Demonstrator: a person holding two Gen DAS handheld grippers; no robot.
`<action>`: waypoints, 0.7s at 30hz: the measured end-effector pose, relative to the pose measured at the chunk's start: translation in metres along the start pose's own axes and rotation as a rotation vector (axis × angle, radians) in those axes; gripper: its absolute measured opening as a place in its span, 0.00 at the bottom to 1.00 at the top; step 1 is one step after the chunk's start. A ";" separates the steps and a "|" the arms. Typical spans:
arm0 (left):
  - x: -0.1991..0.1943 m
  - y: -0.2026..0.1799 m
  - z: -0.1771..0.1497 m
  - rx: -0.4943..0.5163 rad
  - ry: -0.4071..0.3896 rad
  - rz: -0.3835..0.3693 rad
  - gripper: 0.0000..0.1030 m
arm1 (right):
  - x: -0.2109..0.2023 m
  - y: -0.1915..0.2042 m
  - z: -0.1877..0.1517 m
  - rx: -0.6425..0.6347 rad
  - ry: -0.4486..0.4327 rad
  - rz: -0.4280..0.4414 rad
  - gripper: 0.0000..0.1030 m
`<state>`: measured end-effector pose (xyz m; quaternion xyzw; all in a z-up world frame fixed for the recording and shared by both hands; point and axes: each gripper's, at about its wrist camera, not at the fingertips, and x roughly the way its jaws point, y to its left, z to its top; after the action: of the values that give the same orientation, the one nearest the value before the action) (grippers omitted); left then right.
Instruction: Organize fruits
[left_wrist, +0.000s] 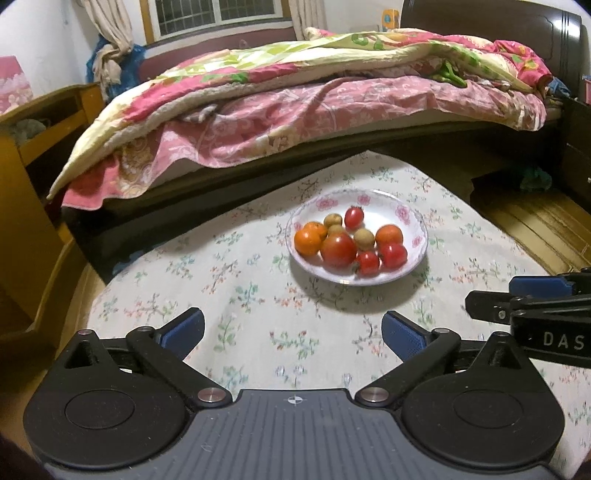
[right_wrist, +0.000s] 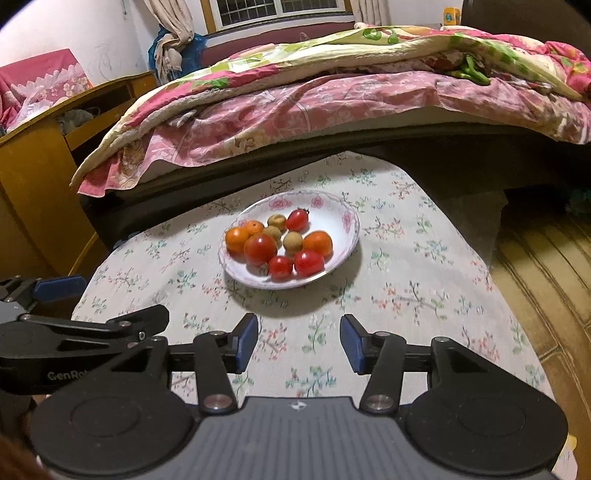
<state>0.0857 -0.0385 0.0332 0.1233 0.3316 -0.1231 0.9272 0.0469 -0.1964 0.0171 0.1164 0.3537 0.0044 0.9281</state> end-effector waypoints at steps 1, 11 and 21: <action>-0.002 0.000 -0.003 0.000 0.003 0.002 1.00 | -0.003 0.000 -0.003 0.004 0.002 0.000 0.50; -0.024 0.007 -0.023 -0.060 0.016 -0.016 1.00 | -0.022 0.010 -0.031 -0.007 0.023 0.012 0.50; -0.040 0.007 -0.042 -0.074 0.029 -0.009 1.00 | -0.037 0.018 -0.048 -0.014 0.035 0.033 0.50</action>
<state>0.0338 -0.0136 0.0285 0.0892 0.3501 -0.1130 0.9256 -0.0111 -0.1720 0.0101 0.1158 0.3680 0.0243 0.9223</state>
